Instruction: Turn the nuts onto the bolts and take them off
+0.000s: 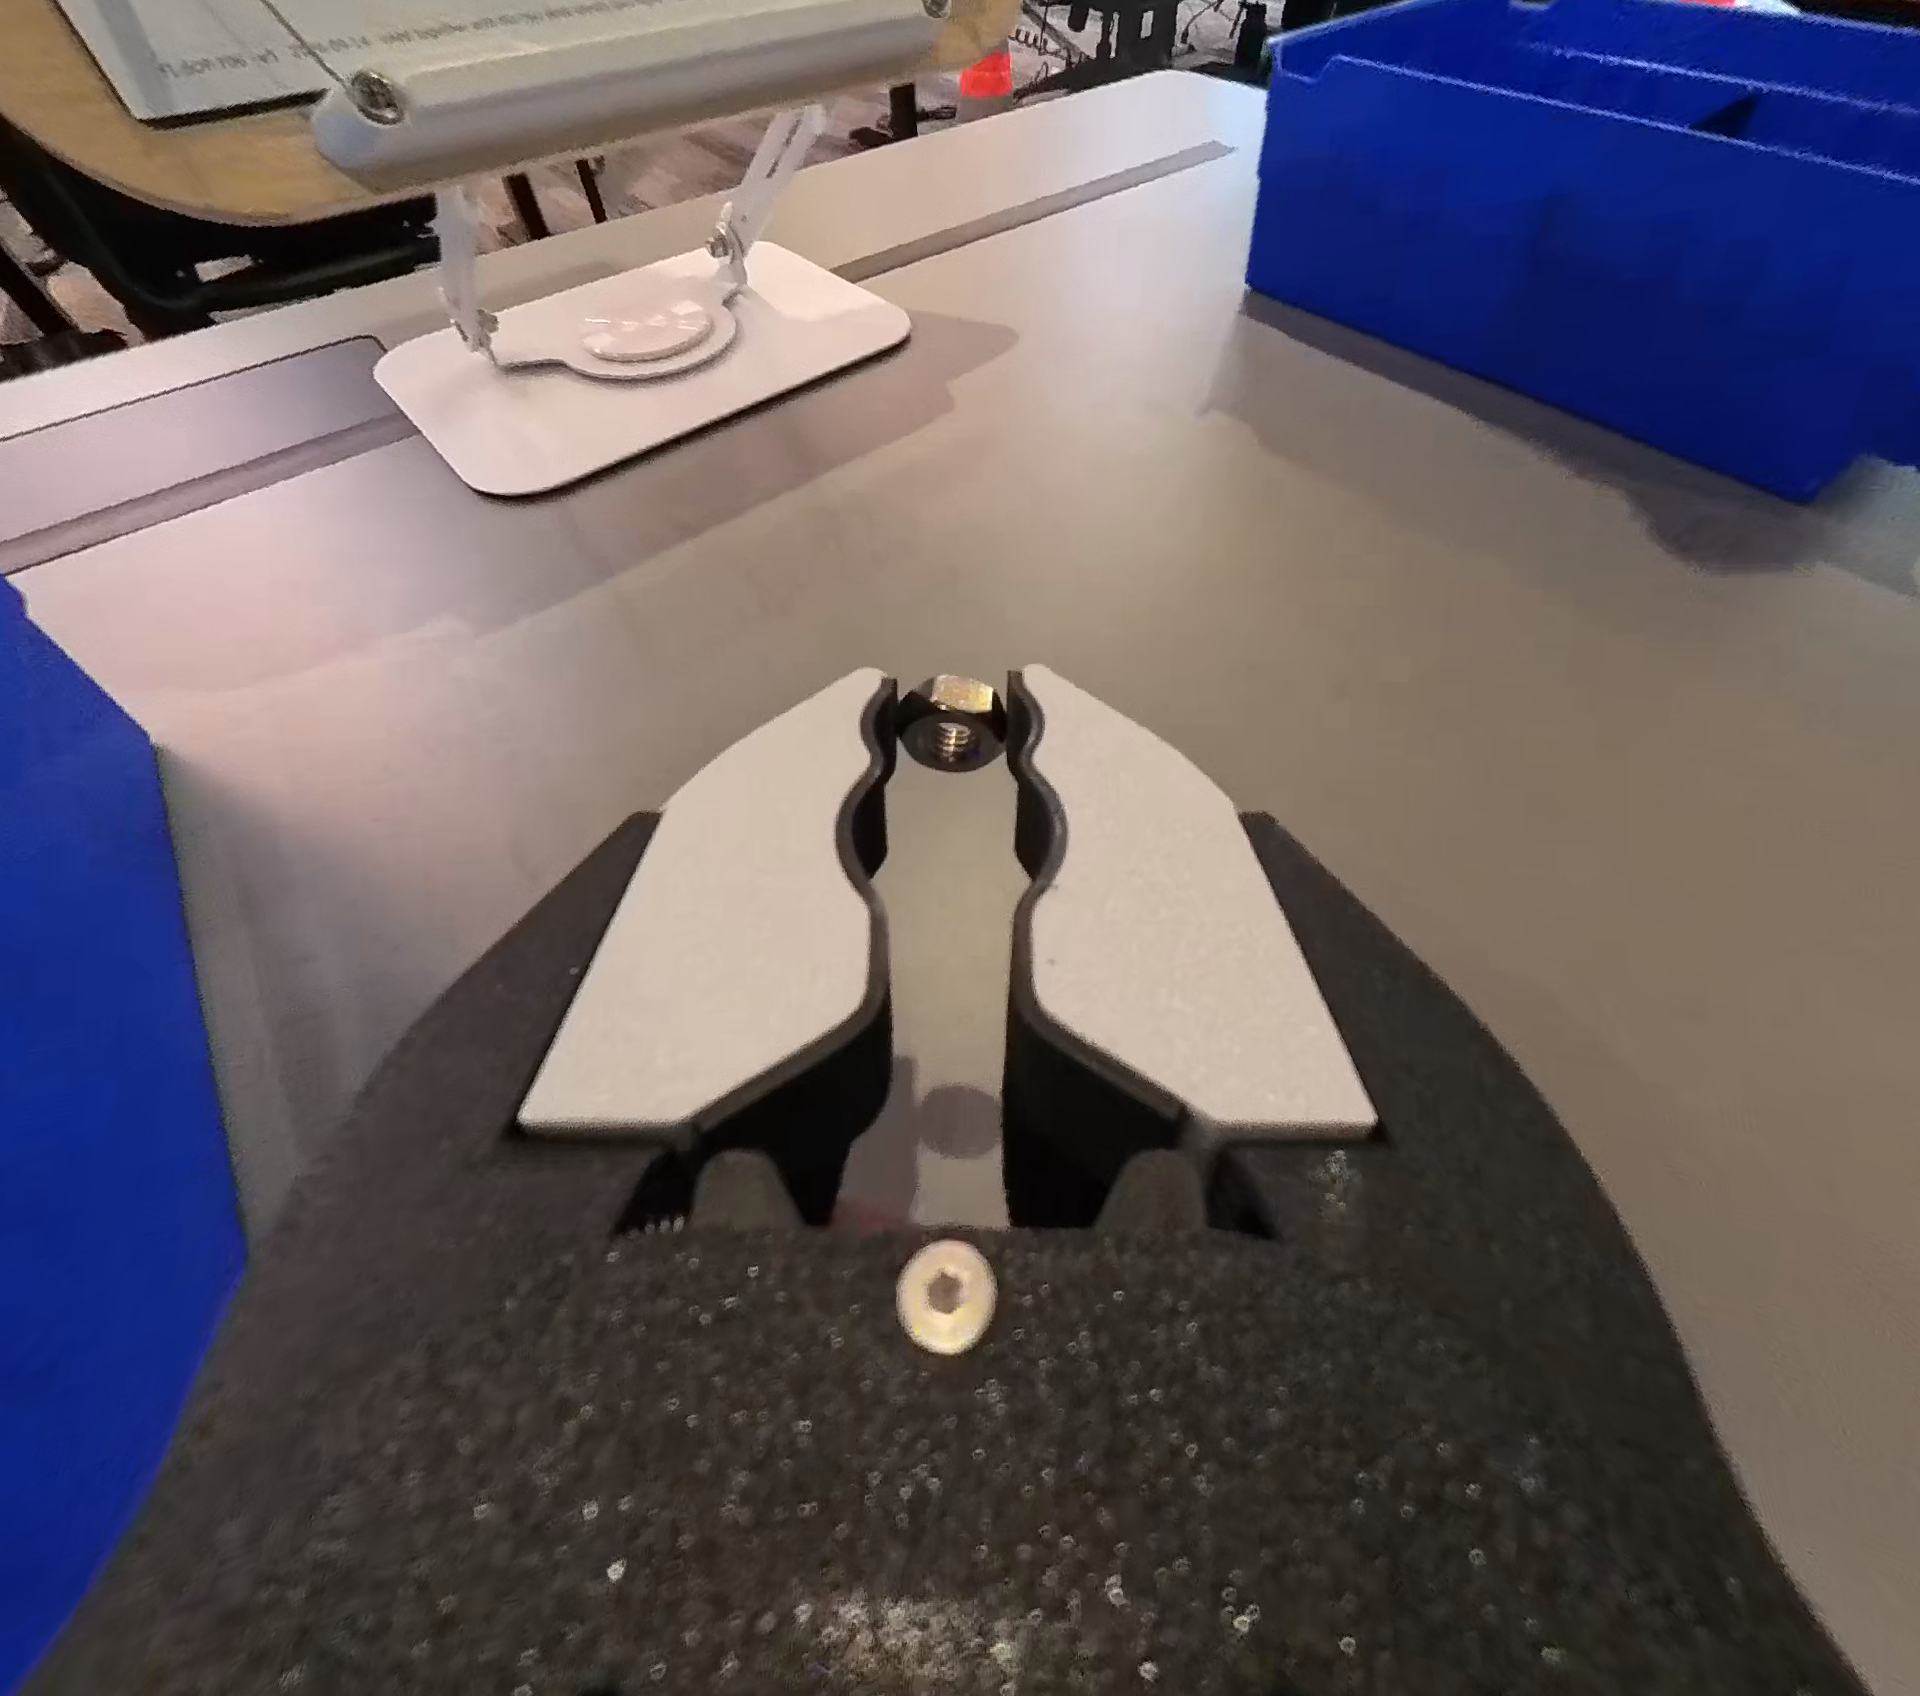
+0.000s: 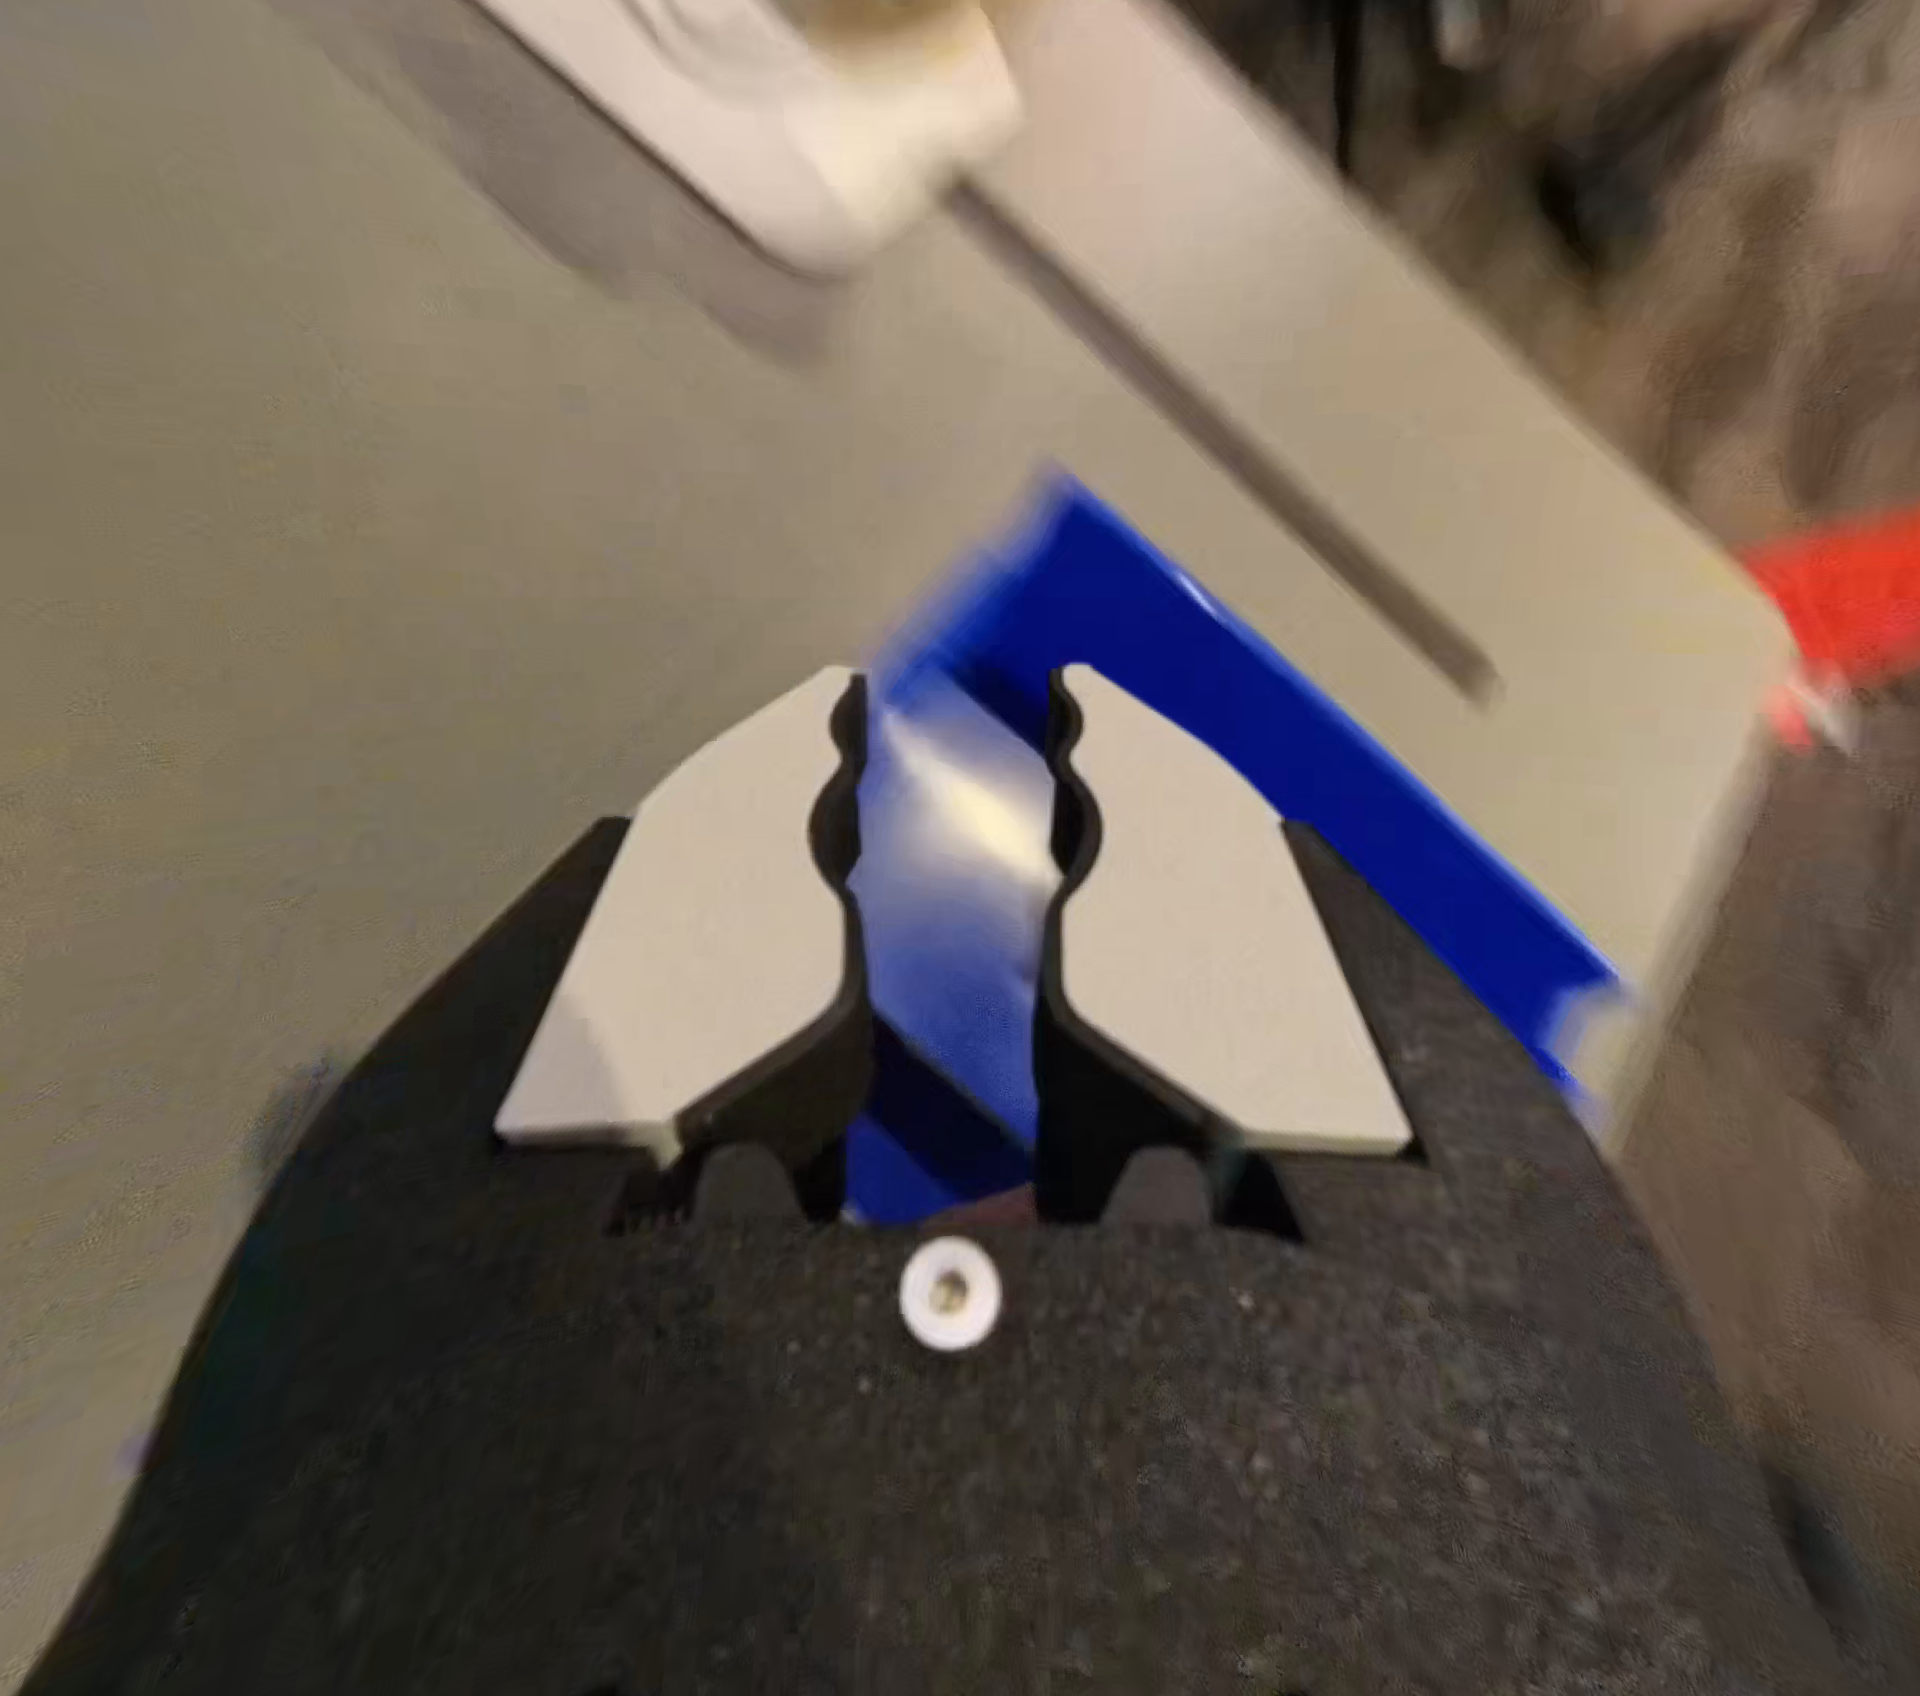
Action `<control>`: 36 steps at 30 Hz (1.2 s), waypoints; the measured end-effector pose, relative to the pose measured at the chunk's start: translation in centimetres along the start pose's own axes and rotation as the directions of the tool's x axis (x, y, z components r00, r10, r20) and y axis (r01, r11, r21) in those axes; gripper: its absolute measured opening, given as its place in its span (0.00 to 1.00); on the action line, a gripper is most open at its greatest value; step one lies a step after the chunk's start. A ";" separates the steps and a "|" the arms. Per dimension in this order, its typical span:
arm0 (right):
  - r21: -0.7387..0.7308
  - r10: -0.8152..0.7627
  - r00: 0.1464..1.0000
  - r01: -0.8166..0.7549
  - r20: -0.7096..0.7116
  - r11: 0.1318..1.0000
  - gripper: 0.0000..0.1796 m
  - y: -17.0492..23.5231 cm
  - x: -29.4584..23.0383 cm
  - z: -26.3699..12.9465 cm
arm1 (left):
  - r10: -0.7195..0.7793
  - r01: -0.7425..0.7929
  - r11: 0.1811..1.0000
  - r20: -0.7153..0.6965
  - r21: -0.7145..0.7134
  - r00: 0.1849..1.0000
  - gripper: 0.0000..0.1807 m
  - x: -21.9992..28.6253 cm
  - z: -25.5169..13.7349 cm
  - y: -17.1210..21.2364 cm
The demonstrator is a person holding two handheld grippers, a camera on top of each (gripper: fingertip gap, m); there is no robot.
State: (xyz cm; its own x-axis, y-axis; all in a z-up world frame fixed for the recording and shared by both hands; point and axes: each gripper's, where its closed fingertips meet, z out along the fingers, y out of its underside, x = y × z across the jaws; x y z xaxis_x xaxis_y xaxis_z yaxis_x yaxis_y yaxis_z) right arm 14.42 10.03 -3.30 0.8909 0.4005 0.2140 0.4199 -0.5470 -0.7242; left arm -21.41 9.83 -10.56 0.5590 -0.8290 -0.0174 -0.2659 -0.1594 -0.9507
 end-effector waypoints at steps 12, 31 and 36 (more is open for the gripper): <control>0.335 -0.011 0.758 -0.275 0.652 0.901 0.32 -1.1 -32.7 3.3 | 0.036 -0.027 0.998 -0.166 0.055 0.985 0.11 1.7 -0.6 -0.6; 0.369 -0.060 0.745 -0.258 0.664 0.893 0.25 0.7 -31.2 1.4 | 0.022 -0.299 0.509 -0.335 -0.807 0.942 0.11 3.1 10.2 4.4; 0.365 -0.062 0.731 -0.263 0.679 0.893 0.25 0.7 -31.5 1.2 | -0.027 -0.265 0.475 -0.315 -0.839 0.949 0.11 3.7 10.5 5.1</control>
State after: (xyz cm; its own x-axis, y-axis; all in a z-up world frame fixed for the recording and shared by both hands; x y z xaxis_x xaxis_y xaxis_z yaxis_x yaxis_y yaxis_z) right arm -13.56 -2.06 -11.31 0.5075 0.8264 -0.2438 0.0773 -0.3254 -0.9424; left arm -12.43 11.57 -18.72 0.2902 -0.9510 0.1071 -0.9334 -0.3059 -0.1875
